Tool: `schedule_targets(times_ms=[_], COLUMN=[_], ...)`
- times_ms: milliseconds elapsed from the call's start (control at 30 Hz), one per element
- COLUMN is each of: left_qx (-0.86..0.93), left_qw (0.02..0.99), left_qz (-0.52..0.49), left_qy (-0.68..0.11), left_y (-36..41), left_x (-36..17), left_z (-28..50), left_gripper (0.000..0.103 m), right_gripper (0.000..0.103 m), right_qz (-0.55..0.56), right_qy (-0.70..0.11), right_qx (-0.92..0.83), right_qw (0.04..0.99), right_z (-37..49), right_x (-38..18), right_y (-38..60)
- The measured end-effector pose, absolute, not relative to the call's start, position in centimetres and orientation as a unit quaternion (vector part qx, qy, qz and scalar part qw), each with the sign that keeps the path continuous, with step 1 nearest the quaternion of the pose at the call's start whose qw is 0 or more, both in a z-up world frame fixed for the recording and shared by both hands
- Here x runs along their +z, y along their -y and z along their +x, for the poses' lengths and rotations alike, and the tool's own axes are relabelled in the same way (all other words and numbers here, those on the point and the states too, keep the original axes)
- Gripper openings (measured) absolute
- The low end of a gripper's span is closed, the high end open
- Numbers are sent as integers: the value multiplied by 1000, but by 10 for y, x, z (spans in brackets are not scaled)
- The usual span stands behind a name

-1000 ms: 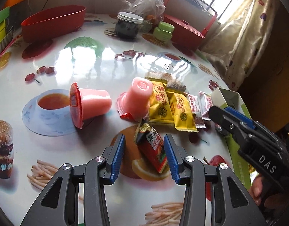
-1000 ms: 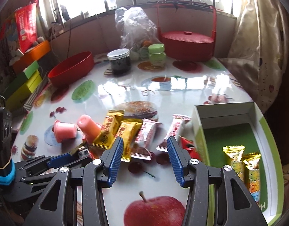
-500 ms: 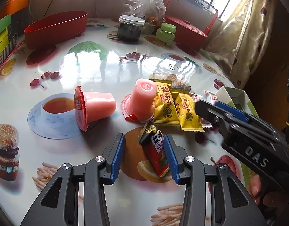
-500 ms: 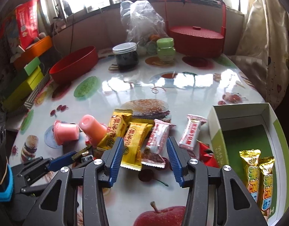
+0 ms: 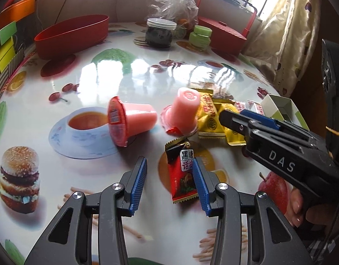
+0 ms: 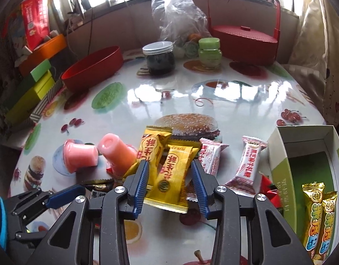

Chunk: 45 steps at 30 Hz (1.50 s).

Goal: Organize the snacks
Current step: 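Grasp the red packet with the left tool while the right tool grasps a yellow packet, then lift both packets and carry them over the green box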

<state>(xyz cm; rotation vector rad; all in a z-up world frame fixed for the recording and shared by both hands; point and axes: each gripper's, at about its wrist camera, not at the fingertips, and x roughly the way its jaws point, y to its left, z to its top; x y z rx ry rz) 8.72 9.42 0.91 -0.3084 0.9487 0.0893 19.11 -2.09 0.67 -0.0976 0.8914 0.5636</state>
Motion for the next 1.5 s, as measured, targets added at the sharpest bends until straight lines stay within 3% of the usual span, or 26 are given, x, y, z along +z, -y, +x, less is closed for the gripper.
schedule_targets(times_ms=[667,1233,1333,1500], left_qx=[58,75,76,72], left_qw=[881,887,888,889], left_qz=[-108,-70,-74,-79], left_qy=[-457,-450,-448,-446], left_y=[-86,-75,-78,-81], left_x=[9,8,8,9], left_z=[88,104,101,99], left_gripper=[44,44,30,27], right_gripper=[25,24,24,24], right_qz=[-38,-20,-18,-12], right_qy=[-440,-441,-441,-438], right_qx=[247,249,250,251], right_qw=[862,862,862,863], right_z=[194,178,177,174], right_x=[-6,-3,-3,-1], right_y=[28,40,41,45])
